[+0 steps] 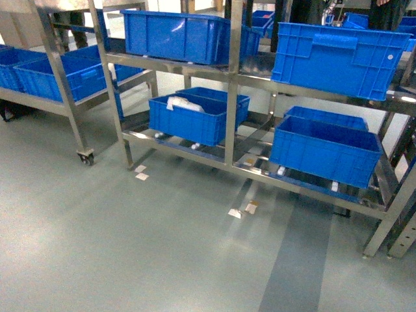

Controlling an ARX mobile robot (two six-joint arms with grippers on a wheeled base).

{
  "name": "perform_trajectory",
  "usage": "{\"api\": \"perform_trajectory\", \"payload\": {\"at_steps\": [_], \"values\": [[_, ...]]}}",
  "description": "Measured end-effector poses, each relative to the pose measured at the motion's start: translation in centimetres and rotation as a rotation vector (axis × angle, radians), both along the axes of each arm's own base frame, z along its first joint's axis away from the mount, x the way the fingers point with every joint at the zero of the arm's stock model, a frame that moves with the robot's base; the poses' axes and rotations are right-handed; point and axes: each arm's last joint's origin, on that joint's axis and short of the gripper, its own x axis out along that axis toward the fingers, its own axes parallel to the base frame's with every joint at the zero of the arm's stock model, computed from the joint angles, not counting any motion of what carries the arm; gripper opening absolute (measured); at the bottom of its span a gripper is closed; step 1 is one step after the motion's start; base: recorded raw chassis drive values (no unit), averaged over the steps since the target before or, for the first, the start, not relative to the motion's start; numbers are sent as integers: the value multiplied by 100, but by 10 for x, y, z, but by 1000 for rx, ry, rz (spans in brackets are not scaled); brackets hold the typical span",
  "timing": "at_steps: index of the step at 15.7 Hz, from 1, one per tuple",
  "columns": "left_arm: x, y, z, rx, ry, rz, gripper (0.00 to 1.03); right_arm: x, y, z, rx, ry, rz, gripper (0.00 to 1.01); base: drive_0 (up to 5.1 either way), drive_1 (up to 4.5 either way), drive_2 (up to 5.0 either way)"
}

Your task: Pick red block from blue box to shelf

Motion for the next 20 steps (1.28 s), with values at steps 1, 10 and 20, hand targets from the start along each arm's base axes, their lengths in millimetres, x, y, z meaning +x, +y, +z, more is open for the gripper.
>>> {"api": "perform_trajectory", "payload": {"at_steps": [1,10,20], "values": [[0,0,0,0,0,0,98,0,0,0,0,0,0,28,-79,-79,-79],[0,0,0,0,0,0,98,0,0,0,0,0,-1,28,-81,52,-215],[0,0,0,0,0,0,98,0,0,0,0,-2,-1,28,7,415,-402]]}}
